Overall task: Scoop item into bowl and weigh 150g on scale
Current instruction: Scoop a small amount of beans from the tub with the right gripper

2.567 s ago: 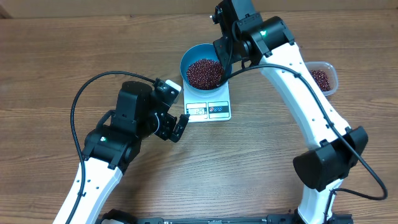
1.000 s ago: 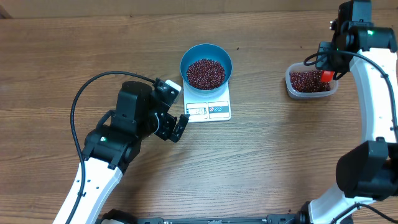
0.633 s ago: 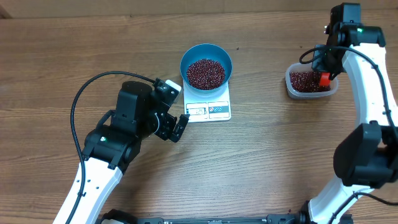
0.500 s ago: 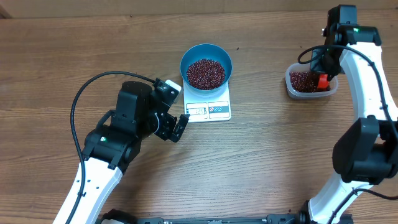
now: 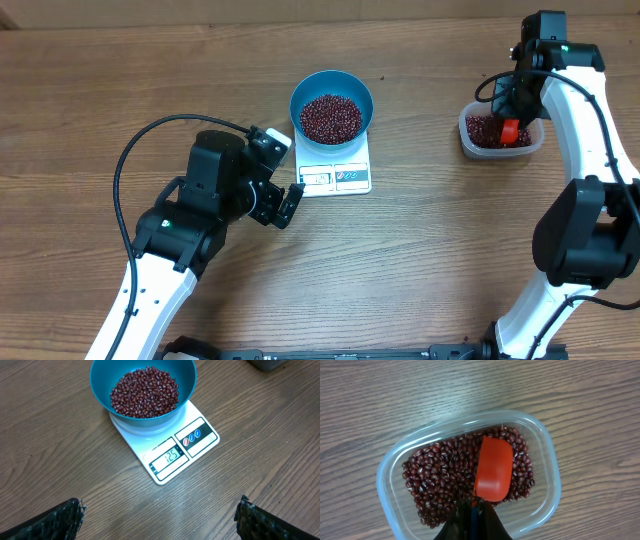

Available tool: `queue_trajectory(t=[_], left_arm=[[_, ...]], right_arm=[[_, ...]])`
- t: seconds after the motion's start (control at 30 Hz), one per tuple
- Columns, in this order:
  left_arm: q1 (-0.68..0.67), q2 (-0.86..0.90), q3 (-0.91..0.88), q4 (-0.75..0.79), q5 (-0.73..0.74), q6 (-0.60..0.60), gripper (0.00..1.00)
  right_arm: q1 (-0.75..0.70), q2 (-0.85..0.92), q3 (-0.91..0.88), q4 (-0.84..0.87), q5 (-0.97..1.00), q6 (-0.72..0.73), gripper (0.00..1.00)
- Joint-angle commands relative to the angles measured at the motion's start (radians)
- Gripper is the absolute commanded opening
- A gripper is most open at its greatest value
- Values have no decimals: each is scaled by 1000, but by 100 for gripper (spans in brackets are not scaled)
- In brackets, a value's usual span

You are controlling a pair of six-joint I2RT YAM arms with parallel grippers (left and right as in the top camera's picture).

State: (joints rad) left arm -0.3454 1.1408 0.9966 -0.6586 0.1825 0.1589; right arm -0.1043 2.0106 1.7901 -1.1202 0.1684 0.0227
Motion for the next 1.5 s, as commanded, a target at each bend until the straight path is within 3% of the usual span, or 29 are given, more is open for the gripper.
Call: queue_trajectory(t=[0.0, 0.2, 0.8, 1.47], left_arm=[[-2, -2, 23, 1, -6, -10, 100], [-2, -2, 23, 1, -6, -10, 100], [-2, -2, 23, 1, -6, -10, 100], [-2, -2, 23, 1, -6, -10, 100]], right_arm=[[-2, 15, -5, 12, -36, -1, 4], [-3, 15, -5, 2, -201, -51, 4], [-20, 15, -5, -49, -406, -83, 4], [-375, 15, -5, -45, -916, -79, 4]])
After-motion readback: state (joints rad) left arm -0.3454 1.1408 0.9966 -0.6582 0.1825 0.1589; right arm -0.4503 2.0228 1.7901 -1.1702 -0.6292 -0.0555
